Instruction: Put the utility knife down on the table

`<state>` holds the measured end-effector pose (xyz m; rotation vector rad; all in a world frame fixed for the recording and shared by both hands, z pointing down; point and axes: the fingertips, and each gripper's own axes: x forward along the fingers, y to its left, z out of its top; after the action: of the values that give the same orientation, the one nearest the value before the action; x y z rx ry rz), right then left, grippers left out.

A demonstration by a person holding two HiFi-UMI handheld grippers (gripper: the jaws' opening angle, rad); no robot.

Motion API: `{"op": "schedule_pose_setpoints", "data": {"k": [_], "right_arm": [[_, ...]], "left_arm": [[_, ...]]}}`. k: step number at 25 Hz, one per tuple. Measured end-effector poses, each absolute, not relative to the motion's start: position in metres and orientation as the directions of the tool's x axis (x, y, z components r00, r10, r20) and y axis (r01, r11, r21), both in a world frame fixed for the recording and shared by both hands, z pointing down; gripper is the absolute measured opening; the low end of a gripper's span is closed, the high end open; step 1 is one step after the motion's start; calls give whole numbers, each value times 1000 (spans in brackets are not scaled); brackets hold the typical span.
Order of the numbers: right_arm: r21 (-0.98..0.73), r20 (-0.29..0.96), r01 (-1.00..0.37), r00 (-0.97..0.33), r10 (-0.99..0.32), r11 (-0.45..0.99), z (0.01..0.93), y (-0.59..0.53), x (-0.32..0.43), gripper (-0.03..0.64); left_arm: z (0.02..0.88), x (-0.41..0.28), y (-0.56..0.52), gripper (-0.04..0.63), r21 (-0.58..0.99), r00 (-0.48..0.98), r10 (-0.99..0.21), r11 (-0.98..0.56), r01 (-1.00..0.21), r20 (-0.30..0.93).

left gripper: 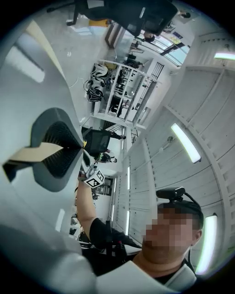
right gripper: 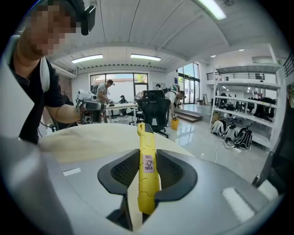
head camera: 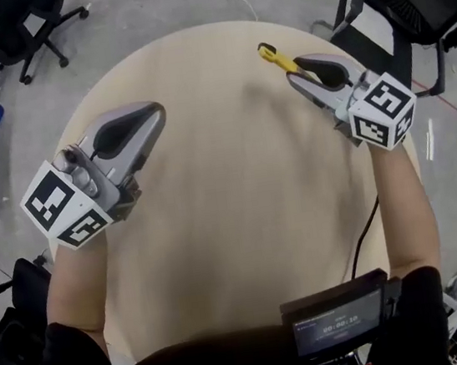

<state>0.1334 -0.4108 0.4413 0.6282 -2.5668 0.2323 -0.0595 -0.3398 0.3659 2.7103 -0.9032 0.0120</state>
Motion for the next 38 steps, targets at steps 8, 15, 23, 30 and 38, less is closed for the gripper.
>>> {"op": "schedule_pose_setpoints", "data": {"k": [8,15,23,30,38], "right_arm": [[53,585,-420,-722,-369,906,464,-422,128,132],[90,593,-389,-719,-363,917,462,-426,112,132],[78,580,-344,-748,-323,936,463,-419,105,291],[91,550,-354,-761,-343,931,453,-420,101,485],[66,539,-379,-765,-352,923,453,-421,107,480]], "left_arm": [[395,-41,-333,-2,262,813,-560,-770,-582,158],[392,-26,-330,-2,305,855,-511,-803,-512,88],[386,-24,-329,-2,305,862,-502,-812,-498,71],[387,-23,-328,-2,315,863,-500,-811,-493,64],[386,-24,-329,-2,319,862,-503,-809,-494,61]]}}
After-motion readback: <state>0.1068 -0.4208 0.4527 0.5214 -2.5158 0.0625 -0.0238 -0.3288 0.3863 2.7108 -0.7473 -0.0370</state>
